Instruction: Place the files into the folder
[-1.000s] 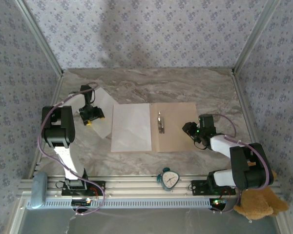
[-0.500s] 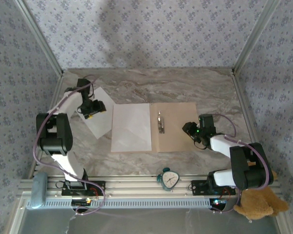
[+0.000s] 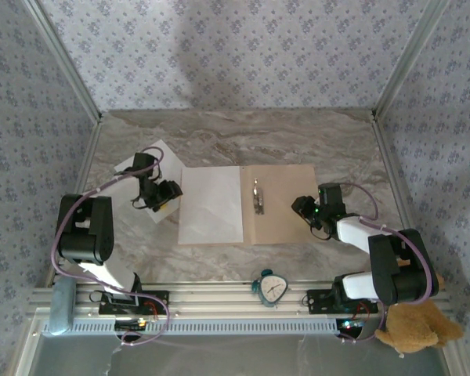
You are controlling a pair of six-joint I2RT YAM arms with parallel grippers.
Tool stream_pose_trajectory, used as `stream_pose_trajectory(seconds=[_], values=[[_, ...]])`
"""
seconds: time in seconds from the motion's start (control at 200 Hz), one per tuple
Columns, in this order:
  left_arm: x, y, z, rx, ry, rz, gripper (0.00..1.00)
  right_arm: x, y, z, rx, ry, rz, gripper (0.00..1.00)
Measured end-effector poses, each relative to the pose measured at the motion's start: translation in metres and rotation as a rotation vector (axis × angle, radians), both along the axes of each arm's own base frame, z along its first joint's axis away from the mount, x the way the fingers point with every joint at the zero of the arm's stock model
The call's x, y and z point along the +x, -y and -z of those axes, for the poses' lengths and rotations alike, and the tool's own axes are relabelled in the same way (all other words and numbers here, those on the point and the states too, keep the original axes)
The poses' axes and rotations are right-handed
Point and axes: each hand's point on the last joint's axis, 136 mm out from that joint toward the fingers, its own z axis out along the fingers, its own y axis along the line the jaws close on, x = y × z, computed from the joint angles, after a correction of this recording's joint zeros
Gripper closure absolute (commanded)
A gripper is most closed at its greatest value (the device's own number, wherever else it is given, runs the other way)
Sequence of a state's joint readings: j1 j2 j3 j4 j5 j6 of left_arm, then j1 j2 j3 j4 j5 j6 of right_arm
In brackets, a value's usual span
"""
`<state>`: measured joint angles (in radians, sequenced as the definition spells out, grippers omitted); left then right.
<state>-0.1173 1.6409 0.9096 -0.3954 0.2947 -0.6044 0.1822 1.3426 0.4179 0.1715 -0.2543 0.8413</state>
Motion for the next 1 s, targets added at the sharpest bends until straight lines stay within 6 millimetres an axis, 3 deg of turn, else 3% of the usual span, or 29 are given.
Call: stream_pose_trajectory(seconds=[0.28, 0.505, 0.68, 0.845, 0.999], values=[[-0.022, -0.028, 0.012, 0.157, -0.104, -0.022, 0.37, 0.0, -0.001, 0.0, -0.002, 0.001, -0.005, 0.57], [-0.054, -0.082, 0.015, 0.448, -0.259, 0.005, 0.37, 0.003, -0.004, -0.004, -0.004, 0.014, -0.019, 0.57], [-0.066, -0.106, 0.008, 0.589, -0.322, 0.062, 0.38, 0.005, -0.009, -0.009, -0.004, 0.027, -0.04, 0.57], [-0.056, -0.105, -0.003, 0.593, -0.276, 0.072, 0.37, 0.005, -0.026, -0.023, -0.024, 0.059, -0.112, 0.54], [-0.036, -0.086, -0.034, 0.475, -0.067, 0.039, 0.34, 0.027, -0.064, -0.071, -0.02, 0.162, -0.215, 0.54]])
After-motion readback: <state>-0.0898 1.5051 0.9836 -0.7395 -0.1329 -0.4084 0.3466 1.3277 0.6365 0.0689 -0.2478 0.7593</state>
